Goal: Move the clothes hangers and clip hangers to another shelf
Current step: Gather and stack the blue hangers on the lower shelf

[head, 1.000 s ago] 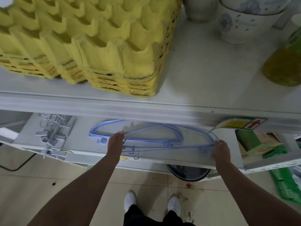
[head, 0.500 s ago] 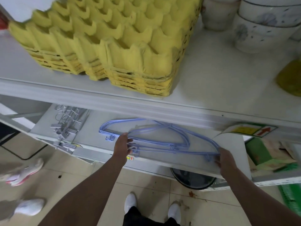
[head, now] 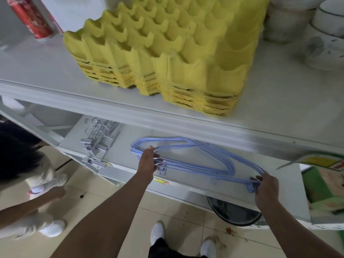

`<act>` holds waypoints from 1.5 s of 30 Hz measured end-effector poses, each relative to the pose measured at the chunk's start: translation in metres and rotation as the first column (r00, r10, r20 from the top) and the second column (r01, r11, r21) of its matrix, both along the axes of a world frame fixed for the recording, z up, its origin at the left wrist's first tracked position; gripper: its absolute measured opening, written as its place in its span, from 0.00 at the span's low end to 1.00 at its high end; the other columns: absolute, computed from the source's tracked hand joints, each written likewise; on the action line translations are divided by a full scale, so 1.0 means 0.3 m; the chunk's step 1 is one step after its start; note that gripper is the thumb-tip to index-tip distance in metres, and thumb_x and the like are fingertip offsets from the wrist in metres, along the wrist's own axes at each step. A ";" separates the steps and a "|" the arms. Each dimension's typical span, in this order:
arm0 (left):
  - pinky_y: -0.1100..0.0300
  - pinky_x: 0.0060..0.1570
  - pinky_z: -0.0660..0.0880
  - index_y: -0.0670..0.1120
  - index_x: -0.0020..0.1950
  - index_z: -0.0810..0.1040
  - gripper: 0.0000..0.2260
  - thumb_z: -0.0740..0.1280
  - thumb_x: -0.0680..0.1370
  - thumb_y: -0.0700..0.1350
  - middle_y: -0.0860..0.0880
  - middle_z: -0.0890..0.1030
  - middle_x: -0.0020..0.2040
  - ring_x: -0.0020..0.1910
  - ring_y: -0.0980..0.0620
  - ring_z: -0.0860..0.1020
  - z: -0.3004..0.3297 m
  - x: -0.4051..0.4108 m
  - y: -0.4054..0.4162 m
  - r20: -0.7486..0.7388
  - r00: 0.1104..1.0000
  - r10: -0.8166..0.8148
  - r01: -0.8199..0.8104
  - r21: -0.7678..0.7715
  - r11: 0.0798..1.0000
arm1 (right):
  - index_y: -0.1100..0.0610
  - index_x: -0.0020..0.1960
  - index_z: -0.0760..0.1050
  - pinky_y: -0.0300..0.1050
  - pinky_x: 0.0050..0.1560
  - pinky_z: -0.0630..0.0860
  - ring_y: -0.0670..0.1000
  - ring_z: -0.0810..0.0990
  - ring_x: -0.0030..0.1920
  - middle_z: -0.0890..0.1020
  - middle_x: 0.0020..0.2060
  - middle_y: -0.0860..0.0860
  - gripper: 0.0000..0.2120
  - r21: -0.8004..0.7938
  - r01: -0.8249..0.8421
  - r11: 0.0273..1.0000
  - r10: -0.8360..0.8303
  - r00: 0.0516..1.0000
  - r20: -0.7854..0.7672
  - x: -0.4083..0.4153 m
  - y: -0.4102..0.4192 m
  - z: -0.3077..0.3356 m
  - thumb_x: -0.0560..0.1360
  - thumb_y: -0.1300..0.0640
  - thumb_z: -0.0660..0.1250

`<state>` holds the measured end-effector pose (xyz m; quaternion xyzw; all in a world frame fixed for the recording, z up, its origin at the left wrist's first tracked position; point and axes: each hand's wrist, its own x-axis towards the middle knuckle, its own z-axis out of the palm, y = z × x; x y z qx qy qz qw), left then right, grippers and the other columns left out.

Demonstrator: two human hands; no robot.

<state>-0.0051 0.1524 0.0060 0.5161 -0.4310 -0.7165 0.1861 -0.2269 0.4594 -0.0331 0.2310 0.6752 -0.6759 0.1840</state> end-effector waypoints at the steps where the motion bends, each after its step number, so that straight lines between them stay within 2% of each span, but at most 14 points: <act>1: 0.60 0.32 0.70 0.47 0.50 0.78 0.16 0.59 0.81 0.57 0.46 0.79 0.36 0.28 0.52 0.81 0.005 0.011 -0.021 -0.001 1.000 -0.003 0.003 -0.010 1.000 | 0.58 0.57 0.68 0.44 0.33 0.73 0.51 0.78 0.38 0.74 0.41 0.52 0.10 0.008 -0.008 1.000 0.008 1.000 -0.014 0.009 -0.018 -0.003 0.82 0.52 0.58; 4: 0.61 0.32 0.71 0.51 0.46 0.78 0.13 0.59 0.81 0.56 0.47 0.77 0.42 0.34 0.51 0.78 0.020 0.042 -0.094 0.016 1.000 0.015 -0.014 -0.051 0.999 | 0.60 0.56 0.70 0.44 0.33 0.71 0.51 0.76 0.36 0.74 0.41 0.54 0.10 0.040 -0.051 0.998 0.052 0.998 -0.031 0.037 -0.090 0.003 0.81 0.54 0.60; 7: 0.63 0.31 0.73 0.50 0.47 0.79 0.15 0.56 0.83 0.55 0.47 0.75 0.43 0.37 0.50 0.74 0.020 0.080 -0.185 0.040 0.999 0.013 -0.009 -0.101 0.995 | 0.62 0.56 0.72 0.44 0.34 0.70 0.52 0.73 0.35 0.75 0.41 0.55 0.09 0.069 -0.121 0.990 0.124 0.992 -0.033 0.070 -0.174 0.003 0.81 0.58 0.59; 12: 0.57 0.46 0.73 0.45 0.56 0.78 0.16 0.58 0.82 0.56 0.44 0.76 0.54 0.46 0.47 0.77 -0.019 0.128 -0.326 0.095 0.994 0.062 -0.053 -0.093 0.994 | 0.61 0.58 0.73 0.50 0.43 0.72 0.57 0.74 0.42 0.75 0.49 0.58 0.11 0.164 -0.249 0.955 0.252 0.968 0.002 0.100 -0.258 -0.024 0.81 0.55 0.60; 14: 0.51 0.58 0.71 0.43 0.60 0.79 0.21 0.58 0.82 0.57 0.40 0.76 0.62 0.56 0.41 0.77 -0.041 0.133 -0.372 0.125 0.992 0.025 -0.018 -0.060 0.998 | 0.61 0.58 0.74 0.53 0.50 0.73 0.58 0.76 0.47 0.77 0.51 0.59 0.15 0.225 -0.262 0.938 0.261 0.965 0.034 0.097 -0.275 -0.031 0.78 0.50 0.63; 16: 0.49 0.63 0.68 0.42 0.65 0.77 0.24 0.57 0.82 0.58 0.37 0.74 0.67 0.62 0.39 0.74 -0.048 0.132 -0.400 0.127 0.992 -0.001 0.004 -0.022 1.000 | 0.61 0.57 0.75 0.54 0.51 0.72 0.59 0.76 0.49 0.77 0.51 0.59 0.16 0.269 -0.251 0.930 0.245 0.968 0.057 0.096 -0.278 -0.026 0.77 0.50 0.65; 20: 0.50 0.66 0.67 0.41 0.67 0.75 0.24 0.56 0.82 0.57 0.37 0.73 0.66 0.65 0.38 0.73 -0.064 0.119 -0.422 0.122 0.992 -0.025 0.021 0.032 0.999 | 0.60 0.63 0.71 0.51 0.53 0.67 0.58 0.73 0.53 0.73 0.54 0.59 0.14 0.224 -0.287 0.932 0.277 0.958 0.074 0.108 -0.275 -0.007 0.82 0.53 0.61; 24: 0.50 0.67 0.65 0.43 0.70 0.72 0.23 0.55 0.83 0.57 0.42 0.74 0.64 0.66 0.42 0.72 -0.106 0.115 -0.410 0.128 0.991 -0.046 0.036 0.082 0.996 | 0.60 0.62 0.71 0.52 0.53 0.67 0.57 0.71 0.53 0.72 0.55 0.58 0.11 0.233 -0.299 0.925 0.294 0.954 0.059 0.103 -0.253 -0.005 0.82 0.56 0.60; 28: 0.57 0.48 0.70 0.48 0.62 0.76 0.17 0.56 0.83 0.55 0.45 0.76 0.58 0.47 0.49 0.76 -0.124 0.097 -0.401 0.120 0.990 -0.071 0.069 0.022 0.997 | 0.56 0.58 0.70 0.59 0.57 0.74 0.60 0.75 0.53 0.74 0.53 0.58 0.08 0.224 -0.359 0.906 0.358 0.933 0.047 0.096 -0.250 0.003 0.82 0.53 0.60; 30: 0.58 0.44 0.70 0.48 0.60 0.76 0.15 0.56 0.83 0.54 0.44 0.76 0.55 0.42 0.50 0.75 -0.118 0.087 -0.407 0.113 0.990 -0.081 0.082 -0.005 0.997 | 0.55 0.59 0.71 0.61 0.59 0.75 0.61 0.76 0.54 0.75 0.53 0.58 0.09 0.238 -0.385 0.892 0.380 0.922 0.067 0.094 -0.246 0.006 0.82 0.53 0.61; 34: 0.56 0.52 0.68 0.48 0.66 0.72 0.16 0.56 0.83 0.54 0.45 0.75 0.58 0.52 0.47 0.75 -0.132 0.098 -0.394 0.121 0.989 -0.083 0.085 -0.015 0.996 | 0.54 0.53 0.73 0.61 0.58 0.77 0.60 0.78 0.51 0.76 0.50 0.59 0.05 0.244 -0.413 0.877 0.401 0.911 0.100 0.094 -0.232 0.007 0.81 0.53 0.62; 37: 0.52 0.58 0.69 0.52 0.61 0.74 0.15 0.58 0.80 0.58 0.44 0.76 0.62 0.60 0.44 0.75 -0.164 0.116 -0.363 0.144 0.983 -0.113 0.117 -0.018 0.993 | 0.56 0.52 0.72 0.56 0.50 0.78 0.55 0.77 0.43 0.76 0.45 0.56 0.05 0.239 -0.414 0.878 0.400 0.910 0.108 0.106 -0.218 0.020 0.82 0.55 0.62; 41: 0.42 0.62 0.74 0.54 0.58 0.77 0.27 0.60 0.67 0.70 0.41 0.76 0.62 0.59 0.40 0.77 -0.290 0.133 -0.381 0.231 0.962 -0.143 0.164 -0.072 0.984 | 0.57 0.55 0.73 0.63 0.55 0.78 0.59 0.79 0.47 0.78 0.49 0.58 0.07 0.286 -0.441 0.851 0.422 0.897 0.129 0.111 -0.194 0.014 0.81 0.55 0.63; 45: 0.39 0.61 0.74 0.47 0.54 0.79 0.32 0.59 0.63 0.69 0.39 0.80 0.56 0.56 0.37 0.79 -0.344 0.129 -0.413 0.250 0.960 -0.130 0.156 -0.086 0.984 | 0.60 0.59 0.74 0.65 0.55 0.79 0.62 0.80 0.49 0.78 0.51 0.59 0.13 0.356 -0.464 0.811 0.453 0.883 0.121 0.093 -0.194 0.010 0.80 0.52 0.62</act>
